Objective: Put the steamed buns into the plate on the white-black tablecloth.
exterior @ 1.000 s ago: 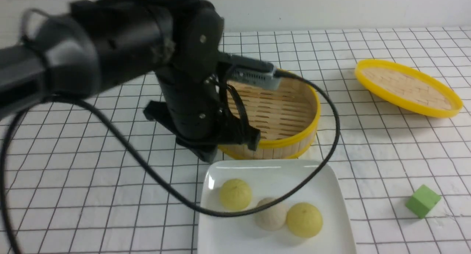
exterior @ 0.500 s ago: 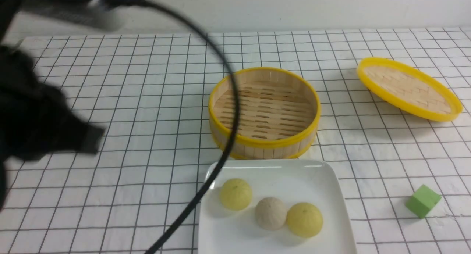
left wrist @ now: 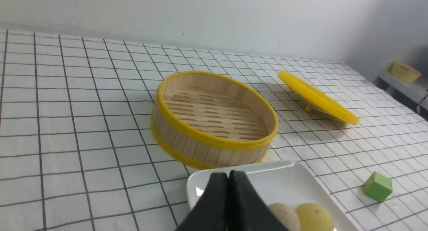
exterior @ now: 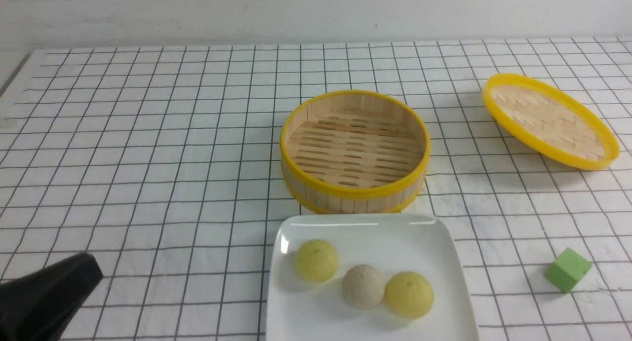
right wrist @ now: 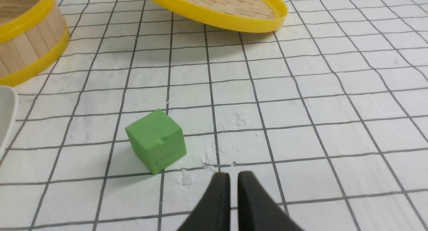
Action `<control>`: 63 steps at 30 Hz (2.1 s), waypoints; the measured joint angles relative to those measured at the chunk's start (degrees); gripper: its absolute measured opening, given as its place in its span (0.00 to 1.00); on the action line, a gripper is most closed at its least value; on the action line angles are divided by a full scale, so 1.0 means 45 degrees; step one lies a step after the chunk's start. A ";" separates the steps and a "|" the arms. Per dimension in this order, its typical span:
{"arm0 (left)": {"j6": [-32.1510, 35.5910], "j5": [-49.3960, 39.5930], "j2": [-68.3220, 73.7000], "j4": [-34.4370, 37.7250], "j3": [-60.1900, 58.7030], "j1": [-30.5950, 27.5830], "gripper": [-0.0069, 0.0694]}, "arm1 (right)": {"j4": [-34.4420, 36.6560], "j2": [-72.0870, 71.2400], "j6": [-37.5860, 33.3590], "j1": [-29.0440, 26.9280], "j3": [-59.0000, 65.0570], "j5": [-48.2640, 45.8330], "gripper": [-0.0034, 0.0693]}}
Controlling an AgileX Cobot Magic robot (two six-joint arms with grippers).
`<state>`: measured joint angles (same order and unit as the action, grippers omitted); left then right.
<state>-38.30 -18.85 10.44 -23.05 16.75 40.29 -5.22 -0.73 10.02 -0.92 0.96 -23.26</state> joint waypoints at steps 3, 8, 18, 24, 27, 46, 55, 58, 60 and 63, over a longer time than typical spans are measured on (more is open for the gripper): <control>-0.0034 0.0061 -0.0388 -0.0201 -0.1134 0.0000 0.11 | 0.0000 0.0000 0.0000 0.0000 0.0000 0.0000 0.14; -0.0034 0.0125 -0.0406 -0.0275 -0.1537 0.0000 0.12 | 0.0000 0.0000 0.0000 0.0000 0.0000 0.0000 0.15; 0.5460 0.0152 -0.0406 0.2298 -0.1712 -0.2615 0.13 | 0.0000 0.0000 0.0000 0.0000 0.0000 0.0000 0.16; 0.7764 0.0787 -0.0406 0.4283 -0.2692 -0.6994 0.13 | 0.0000 0.0000 0.0000 0.0000 0.0000 0.0000 0.17; 0.7661 0.1031 -0.0468 0.4516 -0.3440 -0.8457 0.14 | 0.0000 0.0000 0.0000 0.0000 0.0000 0.0000 0.17; 0.7276 -0.0468 -0.2466 0.4267 -0.4055 -0.8293 0.16 | -0.0002 0.0000 0.0000 0.0000 0.0000 0.0000 0.18; 0.7264 -0.0468 -0.2466 0.4267 -0.4055 -0.7743 0.17 | -0.0002 0.0000 0.0000 0.0000 0.0000 0.0000 0.20; 0.7264 -0.0468 -0.2466 0.4254 -0.4055 -0.7743 0.18 | -0.0014 0.0000 0.0000 0.0000 0.0000 0.0000 0.20; 0.7264 -0.0472 -0.2466 0.4222 -0.4055 -0.7743 0.18 | 0.0001 0.0000 0.0000 0.0000 0.0000 0.0000 0.21; 0.7264 -0.0472 -0.2466 0.4222 -0.4055 -0.7743 0.18 | 0.0001 0.0000 0.0000 0.0000 0.0000 0.0000 0.21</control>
<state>-5.61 -20.97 -0.65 -4.05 -1.50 5.45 -5.21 -0.73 10.02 -0.92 0.96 -23.26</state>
